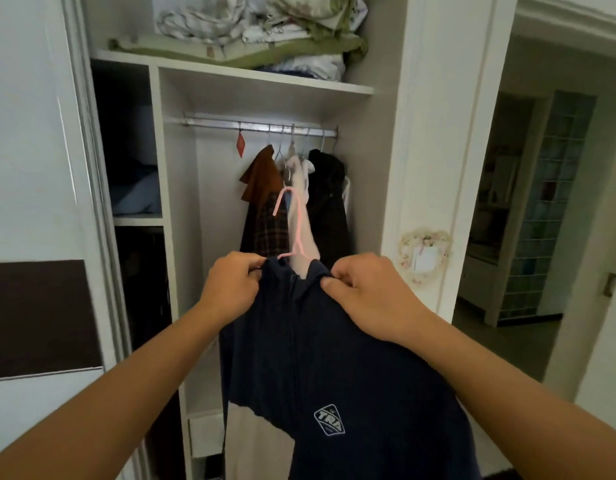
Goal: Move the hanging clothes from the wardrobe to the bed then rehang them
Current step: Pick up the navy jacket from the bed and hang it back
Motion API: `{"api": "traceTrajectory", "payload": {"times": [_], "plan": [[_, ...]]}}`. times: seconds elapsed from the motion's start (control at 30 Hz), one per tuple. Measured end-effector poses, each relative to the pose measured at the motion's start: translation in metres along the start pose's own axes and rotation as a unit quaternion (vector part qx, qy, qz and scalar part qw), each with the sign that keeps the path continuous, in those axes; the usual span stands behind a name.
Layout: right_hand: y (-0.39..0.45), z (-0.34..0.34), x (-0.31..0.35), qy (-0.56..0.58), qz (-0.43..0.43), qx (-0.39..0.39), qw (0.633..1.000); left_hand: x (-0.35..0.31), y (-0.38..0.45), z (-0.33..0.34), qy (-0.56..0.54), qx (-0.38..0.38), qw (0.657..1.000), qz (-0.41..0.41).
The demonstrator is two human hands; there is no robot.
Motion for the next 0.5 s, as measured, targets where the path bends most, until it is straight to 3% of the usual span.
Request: {"api": "traceTrajectory", "payload": {"times": [0.5], "plan": [[0.25,0.092,-0.005,0.1,0.005,-0.023,0.995,0.079,0.153,-0.003,0.021,-0.073,0.997,-0.029]]}}
Point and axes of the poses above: each hand's wrist, its own y-axis towards the middle knuckle, its own z-axis out of the palm, x = y × z, the point moved 9 cm from there along y, towards the middle knuckle, and after that the axes turned 7 degrees about -x, right-handed, at the moved point
